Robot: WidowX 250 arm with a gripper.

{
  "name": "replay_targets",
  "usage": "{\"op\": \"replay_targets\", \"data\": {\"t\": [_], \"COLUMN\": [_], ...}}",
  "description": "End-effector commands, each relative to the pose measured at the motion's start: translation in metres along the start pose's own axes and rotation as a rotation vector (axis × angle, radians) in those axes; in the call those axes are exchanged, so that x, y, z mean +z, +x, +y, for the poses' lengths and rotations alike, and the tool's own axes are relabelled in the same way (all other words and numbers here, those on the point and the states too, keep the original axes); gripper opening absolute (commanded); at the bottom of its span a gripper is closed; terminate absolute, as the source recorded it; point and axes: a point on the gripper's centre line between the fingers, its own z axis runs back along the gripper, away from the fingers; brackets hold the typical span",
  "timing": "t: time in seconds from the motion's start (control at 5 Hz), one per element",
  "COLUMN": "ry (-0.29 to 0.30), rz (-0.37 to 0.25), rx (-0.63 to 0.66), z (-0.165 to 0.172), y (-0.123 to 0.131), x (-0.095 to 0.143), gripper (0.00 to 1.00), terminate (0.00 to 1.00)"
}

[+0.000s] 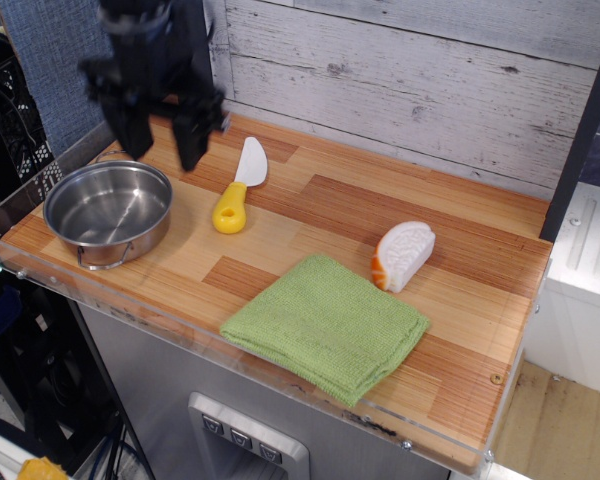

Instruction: Pick up and move pot to the left and past yellow knife

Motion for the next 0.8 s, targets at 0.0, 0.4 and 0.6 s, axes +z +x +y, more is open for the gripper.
{"op": "replay_targets", "data": {"t": [0.0,0.4,0.6], "ry": [-0.076,-0.057,-0.037], "rz": [-0.08,-0.025,-0.006], "rx": [-0.171,-0.219,-0.185], "z": [-0.054,-0.072,-0.062], "y": [0.017,0.023,0.019], "x": [0.059,0.06,0.056], "gripper": [1.0,1.0,1.0], "terminate": [0.0,0.0,0.0]}}
